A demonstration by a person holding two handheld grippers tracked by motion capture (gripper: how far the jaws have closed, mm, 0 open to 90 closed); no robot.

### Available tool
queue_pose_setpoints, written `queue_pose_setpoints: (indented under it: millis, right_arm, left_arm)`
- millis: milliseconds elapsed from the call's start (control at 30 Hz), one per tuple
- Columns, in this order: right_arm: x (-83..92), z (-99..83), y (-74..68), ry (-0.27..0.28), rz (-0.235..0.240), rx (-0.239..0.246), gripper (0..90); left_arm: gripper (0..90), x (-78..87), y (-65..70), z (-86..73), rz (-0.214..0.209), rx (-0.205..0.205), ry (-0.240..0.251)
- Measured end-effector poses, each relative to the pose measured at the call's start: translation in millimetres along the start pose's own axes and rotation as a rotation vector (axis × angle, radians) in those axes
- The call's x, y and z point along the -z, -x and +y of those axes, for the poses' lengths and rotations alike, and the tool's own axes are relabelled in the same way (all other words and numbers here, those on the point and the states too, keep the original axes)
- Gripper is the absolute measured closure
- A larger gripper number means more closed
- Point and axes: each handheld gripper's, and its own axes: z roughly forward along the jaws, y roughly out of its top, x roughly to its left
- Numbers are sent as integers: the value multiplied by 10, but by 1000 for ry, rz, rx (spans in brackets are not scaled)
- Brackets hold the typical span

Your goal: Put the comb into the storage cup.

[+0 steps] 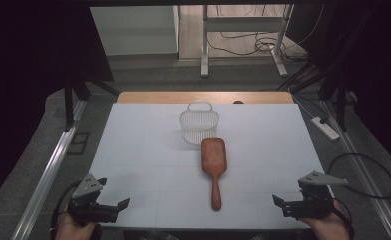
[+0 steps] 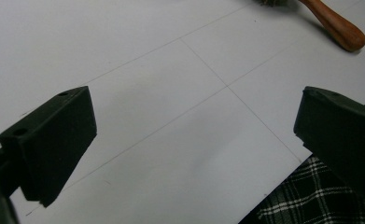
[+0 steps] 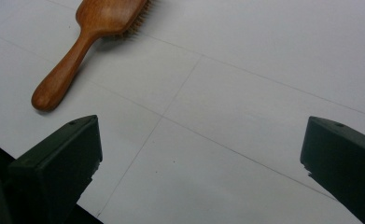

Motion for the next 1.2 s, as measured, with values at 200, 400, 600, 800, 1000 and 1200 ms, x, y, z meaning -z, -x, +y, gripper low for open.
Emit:
queue_pose_setpoints:
  millis: [200,400,600,800,1000,1200]
  right_arm:
    - [-18,31,-10,-2,39,2,0]
    - [-17,82,-21,4,41,15,0]
    - [-34,118,-12,8,56,7,0]
    - [-93,174,-20,3,73,28,0]
    - [-144,260,-48,-3,108,13,0]
    - [-219,319,-83,-8,116,42,0]
  left_arm:
    - [0,-4,0,2,-1,0,-4]
    - [0,-3,-8,0,-5,5,-2]
    - [0,-7,0,2,-3,2,-5]
    - [0,-13,1,5,-2,0,-8]
    - [1,-17,-4,8,-2,2,-12]
    - [1,-16,-2,9,-3,-1,-12]
